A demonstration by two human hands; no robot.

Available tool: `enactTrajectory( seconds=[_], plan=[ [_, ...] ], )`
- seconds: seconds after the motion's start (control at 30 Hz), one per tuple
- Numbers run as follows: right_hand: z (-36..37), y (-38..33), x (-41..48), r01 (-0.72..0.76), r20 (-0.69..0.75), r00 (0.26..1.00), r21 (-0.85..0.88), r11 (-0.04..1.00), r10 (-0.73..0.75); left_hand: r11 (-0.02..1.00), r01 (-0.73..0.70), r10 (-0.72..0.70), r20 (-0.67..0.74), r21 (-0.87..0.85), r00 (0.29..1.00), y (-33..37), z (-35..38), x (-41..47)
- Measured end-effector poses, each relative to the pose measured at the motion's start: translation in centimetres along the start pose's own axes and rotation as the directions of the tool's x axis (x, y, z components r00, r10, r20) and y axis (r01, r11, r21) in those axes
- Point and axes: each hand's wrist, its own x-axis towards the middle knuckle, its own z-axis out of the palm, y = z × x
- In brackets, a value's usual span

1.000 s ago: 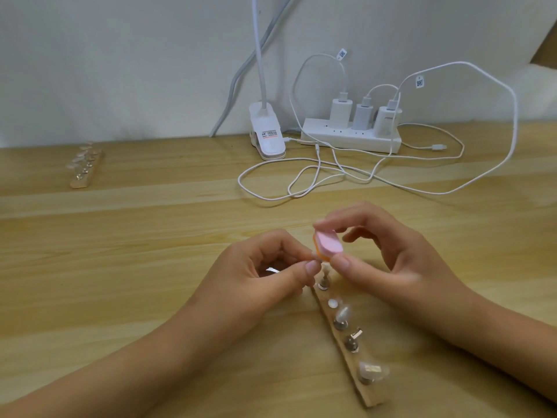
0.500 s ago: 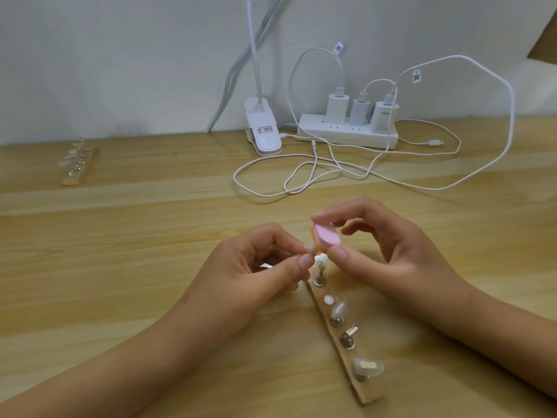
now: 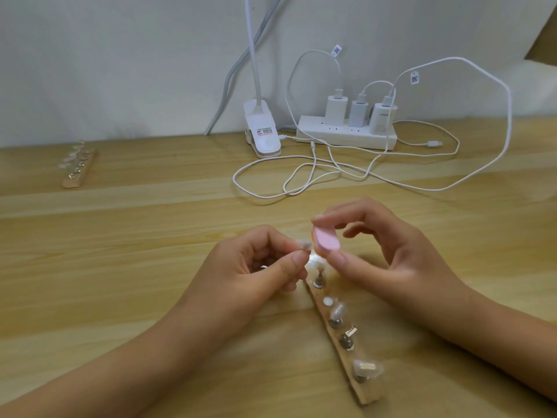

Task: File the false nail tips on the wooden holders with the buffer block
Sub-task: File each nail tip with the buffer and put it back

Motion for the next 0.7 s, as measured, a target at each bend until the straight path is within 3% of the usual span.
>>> enactTrajectory(
  seconds=[0.1,0.23,0.3,0.43,0.53,0.7],
  plan=[
    [0.23,-0.05,-0.2,0.066,0.015,0.998,-0.017,0.998,-0.066,1.0,-0.006,0.006,-0.019,-0.012,1.0,0.13,0.02,0.04],
    [-0.26,0.47,0.31,-0.067,-0.081,0.994,0.071,0.995,0.072,0.998,0.013,-0.015,-0.039,-0.055,0.999,0.16,0.04,0.07],
    [-0.21,0.22,0.14,-0.038,-0.065,0.997,0.098,0.994,0.044,0.998,0.007,-0.009,-0.032,-0.063,0.999,0.22,0.08,0.14],
    [0.24,-0.04,-0.12,0.048,0.041,0.998,0.012,0.999,-0.049,0.999,-0.005,0.005,0.003,-0.041,1.0,0.22,0.08,0.17],
    [0.06,0.03,0.09,0.009,0.007,1.0,0.005,1.0,-0.009,1.0,0.004,-0.004,0.003,-0.029,1.0,0.11,0.08,0.11],
    [0.18,-0.08,-0.11,0.063,0.024,0.998,-0.047,0.997,-0.062,1.0,0.001,0.0,0.011,-0.021,1.0,0.21,0.12,0.12]
  ],
)
